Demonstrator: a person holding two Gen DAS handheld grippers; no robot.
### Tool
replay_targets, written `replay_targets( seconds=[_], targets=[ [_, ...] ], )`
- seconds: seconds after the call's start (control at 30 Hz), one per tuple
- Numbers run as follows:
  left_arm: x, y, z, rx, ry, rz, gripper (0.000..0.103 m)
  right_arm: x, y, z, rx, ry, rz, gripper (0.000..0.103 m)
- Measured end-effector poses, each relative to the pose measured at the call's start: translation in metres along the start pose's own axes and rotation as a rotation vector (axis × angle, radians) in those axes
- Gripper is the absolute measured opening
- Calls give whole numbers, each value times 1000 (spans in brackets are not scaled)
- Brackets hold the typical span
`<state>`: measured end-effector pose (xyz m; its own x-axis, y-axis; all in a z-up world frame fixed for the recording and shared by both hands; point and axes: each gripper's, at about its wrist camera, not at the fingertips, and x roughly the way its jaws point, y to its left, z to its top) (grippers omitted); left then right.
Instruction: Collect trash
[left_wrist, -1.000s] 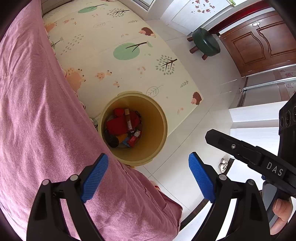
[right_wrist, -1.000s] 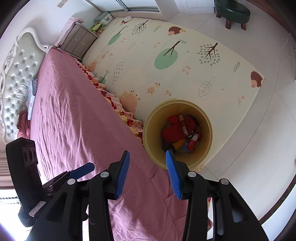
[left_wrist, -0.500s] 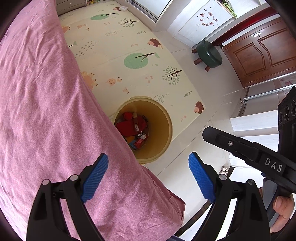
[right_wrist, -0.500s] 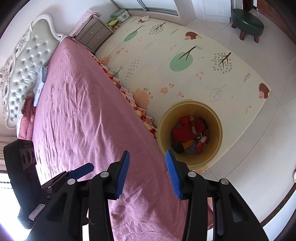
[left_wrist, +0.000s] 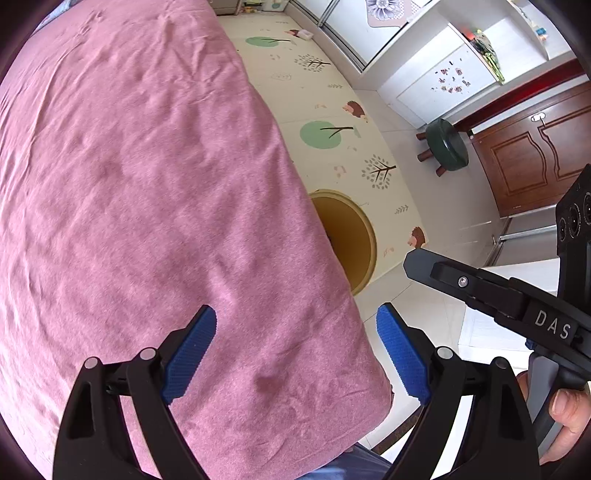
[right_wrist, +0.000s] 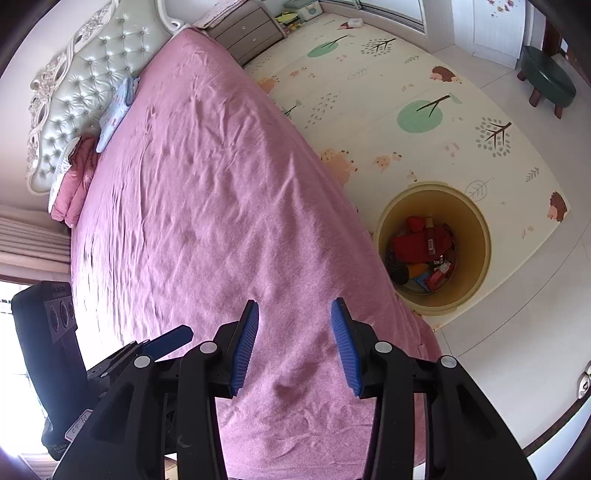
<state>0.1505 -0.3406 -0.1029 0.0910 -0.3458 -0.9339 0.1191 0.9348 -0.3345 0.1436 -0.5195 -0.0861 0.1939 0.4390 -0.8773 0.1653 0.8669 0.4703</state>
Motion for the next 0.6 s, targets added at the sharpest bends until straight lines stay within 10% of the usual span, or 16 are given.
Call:
replay_targets(
  seconds=[0.6],
  targets=[
    [-93, 116, -90, -255, -153, 100, 99, 12, 139, -60, -243, 30, 28, 47]
  ],
)
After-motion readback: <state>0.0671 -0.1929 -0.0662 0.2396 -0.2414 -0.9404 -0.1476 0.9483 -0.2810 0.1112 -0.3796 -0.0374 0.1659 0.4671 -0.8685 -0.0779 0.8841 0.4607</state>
